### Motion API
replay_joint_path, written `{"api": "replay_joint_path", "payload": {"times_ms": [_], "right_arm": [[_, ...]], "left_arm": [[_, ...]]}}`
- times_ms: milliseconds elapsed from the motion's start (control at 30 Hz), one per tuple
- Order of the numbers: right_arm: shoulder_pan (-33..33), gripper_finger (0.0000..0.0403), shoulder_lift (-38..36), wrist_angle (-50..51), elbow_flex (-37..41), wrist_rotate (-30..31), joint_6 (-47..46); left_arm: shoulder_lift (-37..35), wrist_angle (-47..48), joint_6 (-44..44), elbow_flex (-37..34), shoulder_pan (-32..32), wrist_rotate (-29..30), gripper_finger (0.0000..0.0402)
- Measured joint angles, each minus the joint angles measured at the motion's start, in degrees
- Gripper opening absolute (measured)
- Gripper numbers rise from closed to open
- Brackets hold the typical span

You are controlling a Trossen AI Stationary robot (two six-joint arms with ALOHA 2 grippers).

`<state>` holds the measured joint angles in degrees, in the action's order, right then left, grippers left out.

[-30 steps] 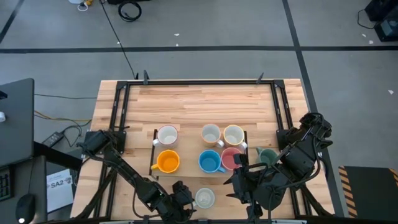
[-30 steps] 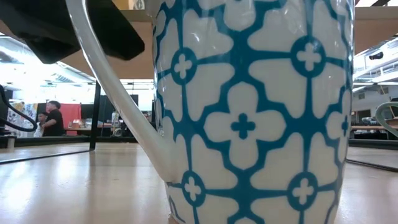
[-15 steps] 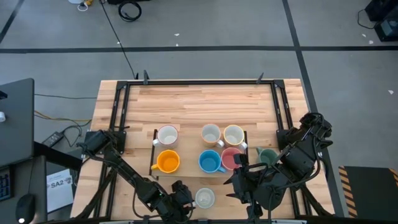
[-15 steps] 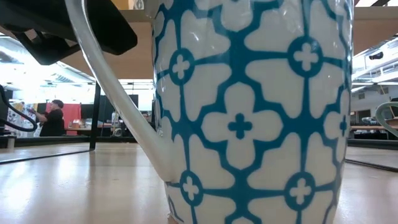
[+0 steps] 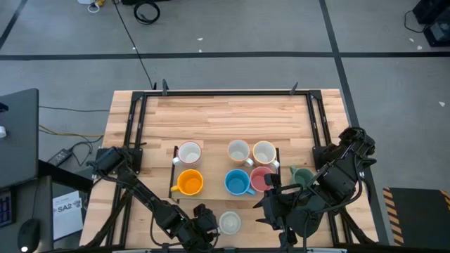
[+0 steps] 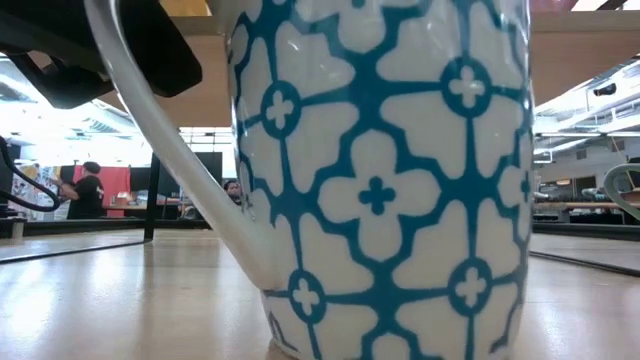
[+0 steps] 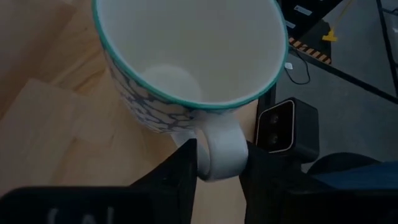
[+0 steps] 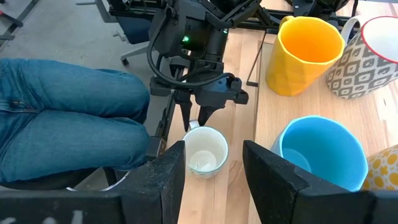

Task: Place coffee mugs
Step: Put the blue patterned mug on the shelf

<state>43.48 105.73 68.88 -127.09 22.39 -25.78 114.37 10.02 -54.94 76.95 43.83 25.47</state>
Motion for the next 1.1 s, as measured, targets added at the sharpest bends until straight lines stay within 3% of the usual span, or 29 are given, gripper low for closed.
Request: {"api": "replay_joint_path", "payload": {"times_ms": [467, 633, 1100], "right_arm": [[0.0, 0.0166, 0.0, 0.0, 0.0, 0.0, 0.0], [0.0, 0.0166, 0.0, 0.0, 0.0, 0.0, 0.0], [0.0, 0.0166, 0.0, -0.1, 0.0, -1.5, 0.0]], "left_arm": [[0.0, -0.3, -0.4, 0.0, 0.0, -0.4, 0.0199], [-0.1, -0.1, 0.1, 0.0, 0.0, -2.8, 0.0198], [-3.6, 4.1, -1.4, 0.0, 1.1, -1.1, 0.0197]]}}
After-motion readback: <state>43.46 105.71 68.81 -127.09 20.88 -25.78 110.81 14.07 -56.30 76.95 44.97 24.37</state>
